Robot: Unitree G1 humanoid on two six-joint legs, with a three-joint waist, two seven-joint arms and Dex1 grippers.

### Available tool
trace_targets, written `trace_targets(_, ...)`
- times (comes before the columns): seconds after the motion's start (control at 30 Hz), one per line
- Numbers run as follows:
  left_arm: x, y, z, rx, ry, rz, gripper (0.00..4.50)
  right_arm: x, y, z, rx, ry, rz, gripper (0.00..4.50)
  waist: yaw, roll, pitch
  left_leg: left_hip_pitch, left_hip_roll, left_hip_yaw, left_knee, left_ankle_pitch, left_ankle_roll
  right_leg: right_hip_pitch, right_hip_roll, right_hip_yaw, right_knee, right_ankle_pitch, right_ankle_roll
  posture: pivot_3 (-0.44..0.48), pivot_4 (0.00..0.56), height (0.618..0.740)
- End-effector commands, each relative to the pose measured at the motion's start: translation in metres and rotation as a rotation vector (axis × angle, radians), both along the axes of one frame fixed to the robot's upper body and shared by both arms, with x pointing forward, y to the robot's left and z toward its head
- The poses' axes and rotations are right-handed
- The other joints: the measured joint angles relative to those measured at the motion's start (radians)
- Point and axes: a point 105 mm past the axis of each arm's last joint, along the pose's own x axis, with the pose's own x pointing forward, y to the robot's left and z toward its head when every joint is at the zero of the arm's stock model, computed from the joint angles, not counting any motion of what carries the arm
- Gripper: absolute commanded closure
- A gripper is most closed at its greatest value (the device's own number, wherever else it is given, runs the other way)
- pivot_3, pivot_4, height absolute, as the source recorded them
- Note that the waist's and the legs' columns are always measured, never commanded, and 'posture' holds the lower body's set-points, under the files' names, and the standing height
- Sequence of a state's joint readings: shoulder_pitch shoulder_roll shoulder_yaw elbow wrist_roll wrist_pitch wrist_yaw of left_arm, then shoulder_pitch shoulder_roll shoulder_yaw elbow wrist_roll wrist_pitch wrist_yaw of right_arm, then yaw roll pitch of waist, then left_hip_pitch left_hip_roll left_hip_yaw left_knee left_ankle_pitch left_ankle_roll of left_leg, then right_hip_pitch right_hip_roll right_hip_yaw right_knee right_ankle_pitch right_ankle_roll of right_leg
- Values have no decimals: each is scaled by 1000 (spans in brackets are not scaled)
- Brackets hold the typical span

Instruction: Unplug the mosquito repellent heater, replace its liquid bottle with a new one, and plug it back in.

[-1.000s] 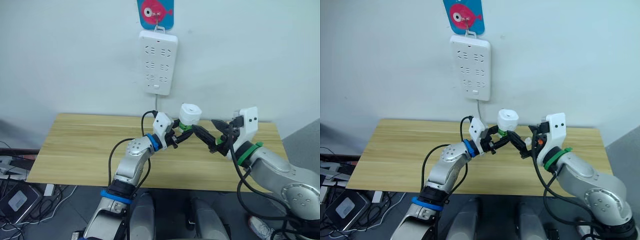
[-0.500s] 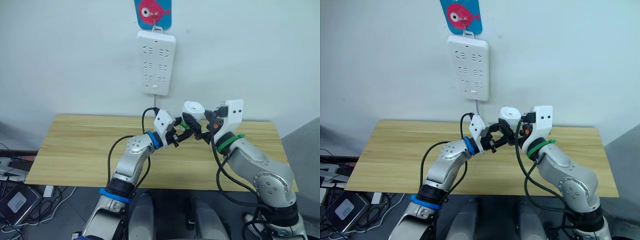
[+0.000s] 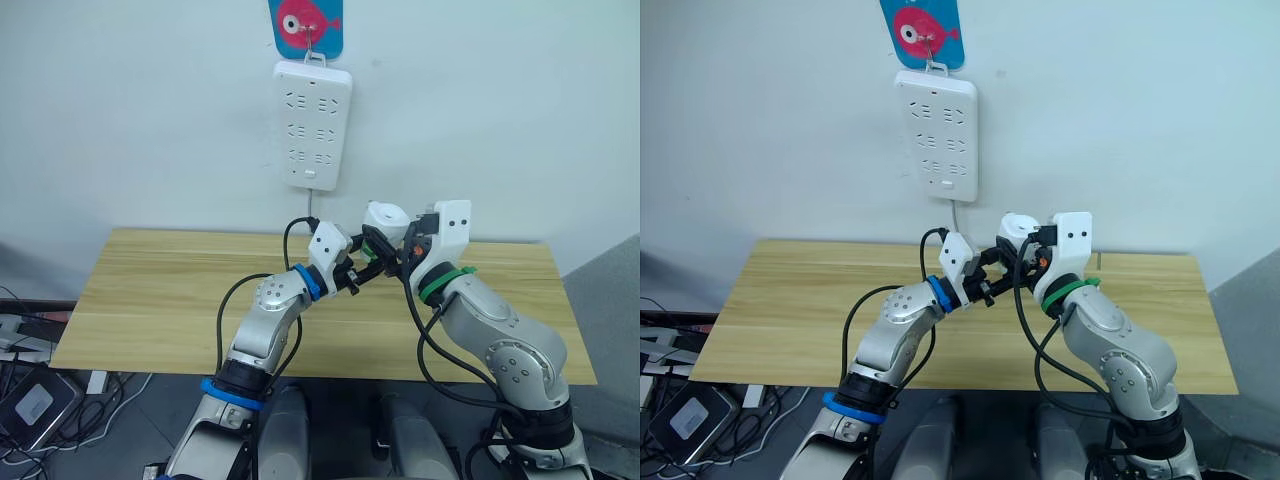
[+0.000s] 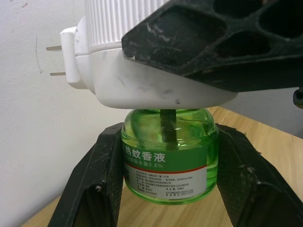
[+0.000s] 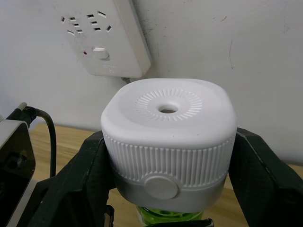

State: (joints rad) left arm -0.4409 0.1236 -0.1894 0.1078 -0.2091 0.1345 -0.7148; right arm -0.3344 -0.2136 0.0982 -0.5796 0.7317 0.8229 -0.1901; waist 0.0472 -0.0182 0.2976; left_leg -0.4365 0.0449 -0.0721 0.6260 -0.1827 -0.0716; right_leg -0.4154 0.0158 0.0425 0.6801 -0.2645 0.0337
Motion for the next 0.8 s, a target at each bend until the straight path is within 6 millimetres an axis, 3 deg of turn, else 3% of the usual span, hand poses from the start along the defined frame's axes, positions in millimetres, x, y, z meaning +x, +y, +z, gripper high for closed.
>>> trace_targets(0.03, -14, 2, 13, -54, 3, -79, 1277, 2, -12, 8, 8, -51, -41, 1442, 0, 0, 0, 0, 0, 0, 0, 0, 0, 0, 0, 0, 0, 0, 0, 188, 258, 740)
trace_targets(0.17, -17, 27, 5, -16, 51, -84, 57, 4, -22, 1, -45, -78, -58, 1442, -1, 0, 0, 0, 0, 0, -2, 0, 0, -1, 0, 0, 0, 0, -1, 201, 260, 740)
trace_targets(0.27, -6, 69, 7, 2, 52, 20, 0, 1, -25, -5, -70, -97, -30, 1443, 1, 0, 0, 0, 1, 0, -2, 0, 0, -1, 0, 0, 0, 0, -1, 219, 257, 740)
trace_targets(0.33, 2, 95, 20, 12, 15, 96, 0, -3, -24, -9, -94, -112, 13, 1492, 2, 0, 0, 0, 1, 0, -2, 0, 0, -2, 0, 0, 0, -1, -1, 244, 253, 740)
trace_targets(0.4, 9, 109, 36, 20, -33, 144, 0, -6, -21, -11, -67, -105, 48, 1523, 5, 0, 0, 0, 1, 1, -3, 0, 0, -3, 0, 0, 0, -1, -1, 264, 248, 740)
trace_targets(0.57, 31, 120, 76, 37, -181, 209, 0, -4, -22, -9, -39, -121, 51, 1523, 29, 0, 0, -2, 0, 1, -3, 0, 0, -3, 0, 0, 0, -1, -1, 297, 231, 740)
trace_targets(0.8, 57, 114, 105, 41, -288, 195, 0, 7, -35, 1, -25, -155, -25, 1523, 39, -1, -1, -3, 0, 1, -2, 0, 0, -5, 0, -1, 0, 0, 0, 282, 219, 740)
